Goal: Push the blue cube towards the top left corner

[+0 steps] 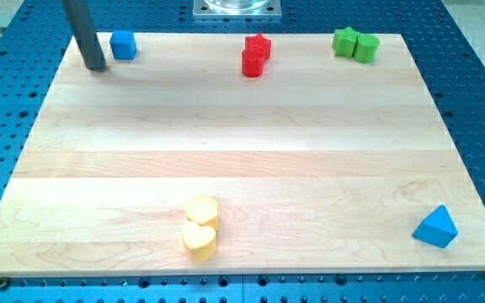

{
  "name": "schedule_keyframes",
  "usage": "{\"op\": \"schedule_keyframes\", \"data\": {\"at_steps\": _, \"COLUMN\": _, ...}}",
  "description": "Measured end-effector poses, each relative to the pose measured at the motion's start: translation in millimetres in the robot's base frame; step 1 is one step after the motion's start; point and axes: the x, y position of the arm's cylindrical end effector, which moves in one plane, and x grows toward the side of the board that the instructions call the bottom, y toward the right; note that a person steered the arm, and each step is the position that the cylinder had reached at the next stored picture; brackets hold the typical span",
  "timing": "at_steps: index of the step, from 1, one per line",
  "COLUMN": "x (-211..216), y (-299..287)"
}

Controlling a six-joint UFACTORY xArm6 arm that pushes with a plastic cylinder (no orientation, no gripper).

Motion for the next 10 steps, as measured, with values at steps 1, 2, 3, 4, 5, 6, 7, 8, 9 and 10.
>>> {"op": "schedule_keyframes", "data": {"at_steps": 1, "x": -11, "y": 41}}
{"op": "schedule_keyframes", "data": {"at_steps": 2, "x": -54, "y": 52}}
{"op": "schedule_keyframes", "data": {"at_steps": 3, "x": -75, "y": 44}}
{"op": "schedule_keyframes", "data": {"at_steps": 4, "x": -67, "y": 85}}
{"op": "schedule_keyframes", "data": {"at_steps": 5, "x": -83, "y": 85}}
{"op": "schedule_keyframes", "data": {"at_steps": 6, "x": -83, "y": 85}}
{"op": "schedule_keyframes", "data": {"at_steps": 7, "x": -81, "y": 49}}
{"op": "schedule_keyframes", "data": {"at_steps": 8, "x": 6, "y": -24}}
{"op": "schedule_keyframes", "data": {"at_steps": 9, "x": 48, "y": -83}}
{"op": "schedule_keyframes", "data": {"at_steps": 10, "x": -32, "y": -76}}
